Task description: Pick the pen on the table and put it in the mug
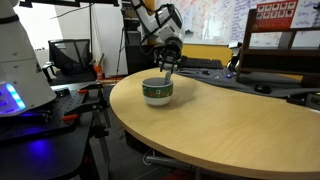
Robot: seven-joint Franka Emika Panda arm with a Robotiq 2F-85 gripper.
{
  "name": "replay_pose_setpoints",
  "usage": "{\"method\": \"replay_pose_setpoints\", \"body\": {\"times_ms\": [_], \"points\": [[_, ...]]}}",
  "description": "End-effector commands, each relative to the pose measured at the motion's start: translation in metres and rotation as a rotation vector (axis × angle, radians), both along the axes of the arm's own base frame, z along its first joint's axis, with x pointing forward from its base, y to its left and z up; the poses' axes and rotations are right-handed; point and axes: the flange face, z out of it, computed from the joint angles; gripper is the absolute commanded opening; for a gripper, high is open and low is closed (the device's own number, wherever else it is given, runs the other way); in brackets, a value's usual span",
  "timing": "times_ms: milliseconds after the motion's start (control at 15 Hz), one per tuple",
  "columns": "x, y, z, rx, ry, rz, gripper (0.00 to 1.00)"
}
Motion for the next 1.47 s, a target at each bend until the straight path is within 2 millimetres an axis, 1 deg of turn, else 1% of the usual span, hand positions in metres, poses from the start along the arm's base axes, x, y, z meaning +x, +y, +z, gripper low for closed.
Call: {"method": "replay_pose_setpoints", "body": {"times_ms": [0,133,200,267,400,600,733,800,933,1067,1400], "points": [[-0.002,0.003,0.008,0.002,0.02,-0.065,0.72],[-0.008,0.005,0.017,0.055,0.051,-0.096,0.85],[-0.011,0.005,0.026,0.12,0.062,-0.092,0.93],[-0.012,0.006,0.034,0.199,0.065,-0.087,0.99],[-0.016,0.009,0.061,0.286,0.08,-0.051,1.0],[-0.021,0.01,0.105,0.403,0.059,0.017,1.0],[-0.025,0.011,0.128,0.481,0.038,0.063,1.0],[-0.028,0.013,0.136,0.517,0.028,0.093,1.0],[-0.035,0.018,0.147,0.595,0.007,0.147,1.0],[-0.042,0.023,0.153,0.674,-0.011,0.204,1.0],[-0.057,0.029,0.159,0.866,-0.047,0.358,1.0]]}}
